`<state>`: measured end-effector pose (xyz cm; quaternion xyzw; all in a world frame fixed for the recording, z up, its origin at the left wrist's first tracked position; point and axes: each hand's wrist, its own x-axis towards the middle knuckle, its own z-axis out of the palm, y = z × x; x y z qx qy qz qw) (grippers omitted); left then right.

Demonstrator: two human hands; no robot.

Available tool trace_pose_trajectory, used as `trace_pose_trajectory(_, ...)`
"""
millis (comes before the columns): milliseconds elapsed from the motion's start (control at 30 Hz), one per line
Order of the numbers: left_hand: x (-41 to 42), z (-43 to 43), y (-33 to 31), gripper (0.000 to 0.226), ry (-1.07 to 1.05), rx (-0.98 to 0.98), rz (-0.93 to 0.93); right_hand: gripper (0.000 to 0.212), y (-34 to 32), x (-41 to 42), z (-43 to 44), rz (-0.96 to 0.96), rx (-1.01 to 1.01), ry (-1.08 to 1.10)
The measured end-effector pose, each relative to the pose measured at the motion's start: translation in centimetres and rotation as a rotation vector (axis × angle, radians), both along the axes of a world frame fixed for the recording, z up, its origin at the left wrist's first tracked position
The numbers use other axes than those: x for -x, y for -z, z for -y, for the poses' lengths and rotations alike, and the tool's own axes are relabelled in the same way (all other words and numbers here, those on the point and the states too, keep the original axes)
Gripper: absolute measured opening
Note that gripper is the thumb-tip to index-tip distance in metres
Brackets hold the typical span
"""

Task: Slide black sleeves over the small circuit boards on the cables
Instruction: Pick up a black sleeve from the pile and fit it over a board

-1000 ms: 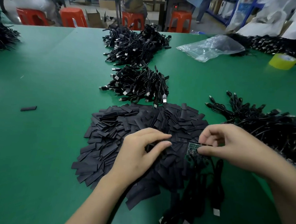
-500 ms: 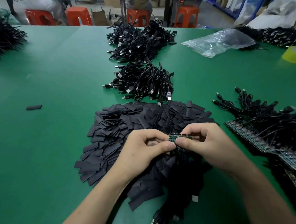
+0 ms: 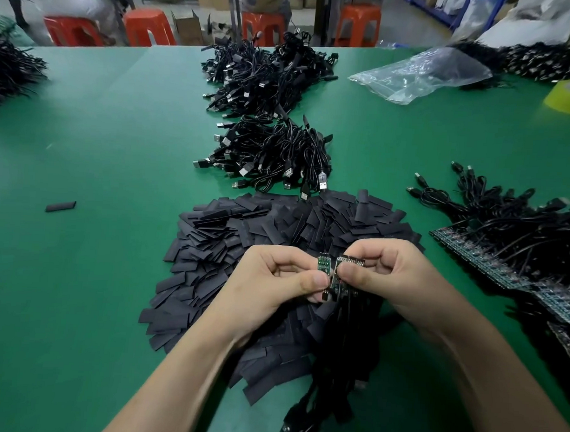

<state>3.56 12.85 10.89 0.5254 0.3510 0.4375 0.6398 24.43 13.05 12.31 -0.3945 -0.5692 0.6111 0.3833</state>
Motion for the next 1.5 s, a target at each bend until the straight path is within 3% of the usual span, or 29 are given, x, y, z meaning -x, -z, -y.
trace_pose_trajectory(133,-0.5,0.4,-0.3,0.014,-0.054,-0.061,-0.007,0.006,-0.9,-1.2,0.5,0.005,-0.047,0.077)
trace_pose_trajectory(267,-1.1,0.8,-0.4,0.020,-0.113,-0.187,-0.050,0.017,-1.3,-0.3,1.1,0.150,-0.098,0.152)
trace_pose_trajectory(467,-1.1,0.9,-0.4,0.020,-0.187,-0.319,-0.081,0.011,-0.9,0.9,2.4,0.277,-0.203,0.327)
trace_pose_trajectory(700,-1.6,1.1,-0.3,0.014,-0.190,-0.191,-0.039,0.014,-1.2,2.1,3.9,0.075,-0.204,0.461)
trace_pose_trajectory(900,-2.1,1.3,-0.2,0.022,-0.159,-0.078,0.039,0.021,-1.0,2.4,4.2,0.069,-0.307,0.552)
trace_pose_trajectory(1133,-2.5,1.1,0.3,0.015,-0.126,-0.042,-0.023,0.005,-1.3,2.8,4.6,0.018,-0.401,0.620)
trace_pose_trajectory(1300,-2.5,1.4,0.9,0.003,-0.045,-0.011,-0.074,0.013,-2.5,2.6,4.7,-0.057,-0.469,0.516)
trace_pose_trajectory(1400,-2.2,1.4,0.6,0.018,-0.041,-0.006,-0.055,0.033,-3.5,1.8,4.9,-0.171,-0.354,0.414)
trace_pose_trajectory(1500,-2.1,1.3,0.4,0.011,-0.052,-0.025,-0.034,0.033,-4.7,0.0,4.5,-0.358,-0.281,0.293)
